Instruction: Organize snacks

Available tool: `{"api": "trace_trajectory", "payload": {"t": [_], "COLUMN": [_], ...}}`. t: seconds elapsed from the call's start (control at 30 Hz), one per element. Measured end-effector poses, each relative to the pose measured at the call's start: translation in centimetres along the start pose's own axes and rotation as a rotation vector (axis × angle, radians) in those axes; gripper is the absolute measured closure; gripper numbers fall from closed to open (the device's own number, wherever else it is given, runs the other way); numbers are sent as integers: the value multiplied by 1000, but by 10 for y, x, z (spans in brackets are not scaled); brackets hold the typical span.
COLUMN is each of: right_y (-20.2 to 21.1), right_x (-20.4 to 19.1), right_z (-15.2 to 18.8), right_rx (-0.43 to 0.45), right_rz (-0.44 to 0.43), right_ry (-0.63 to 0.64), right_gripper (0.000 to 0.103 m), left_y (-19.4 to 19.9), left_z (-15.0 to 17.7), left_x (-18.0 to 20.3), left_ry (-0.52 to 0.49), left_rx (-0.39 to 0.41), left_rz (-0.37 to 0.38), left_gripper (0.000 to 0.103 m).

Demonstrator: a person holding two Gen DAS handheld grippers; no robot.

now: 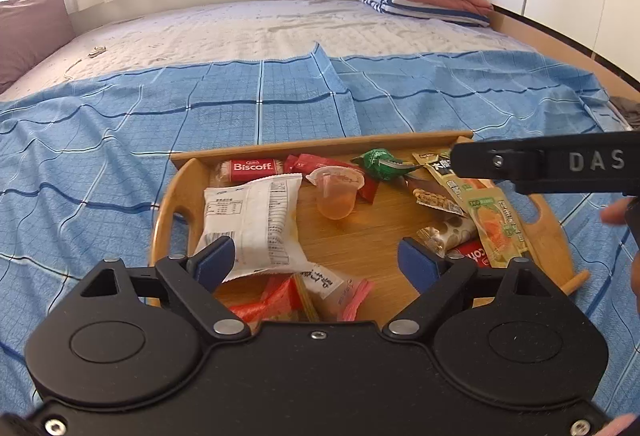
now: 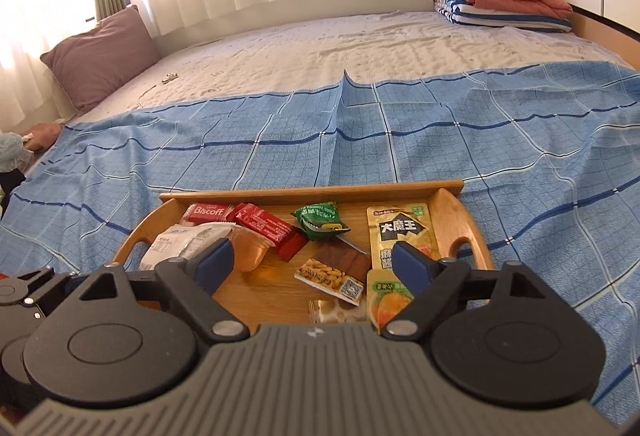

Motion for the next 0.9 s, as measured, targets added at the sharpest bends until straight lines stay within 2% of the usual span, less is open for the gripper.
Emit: {"api": "trace_trajectory", "payload": {"t": [0.2,0.37,0.57,0.6,0.9], "right_y": [31,57,78,82,120], "right_x": [0,-4,-7,-8,-13], "right_z": [7,16,39,42,72], "right_rx": [39,62,40,44,111], "right_rz": [4,15,-8,-5,19], "right_ry": [1,19,39,49,87], "right_gripper": [0,0,0,0,0], "left_y": [27,53,89,95,137], "left_z": [8,15,30,34,61], "left_x": [-2,-4,-1,-1,5], "left_ry": [-13,5,-10,-9,8], "left_rx": [20,36,75,77,113], "left_rz": [-3,10,25,28,56], "left_gripper": [13,13,9,5,4]}}
Point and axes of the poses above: each gripper's, at about its wrist camera, not at the fingertips, and y roughly against the way its jaws point, x to its right, z to its underside, the point moved 4 cm from there along -y, roughly the way its jaws point, and after that the axes turned 2 degrees about x, right-handed, at the moved point
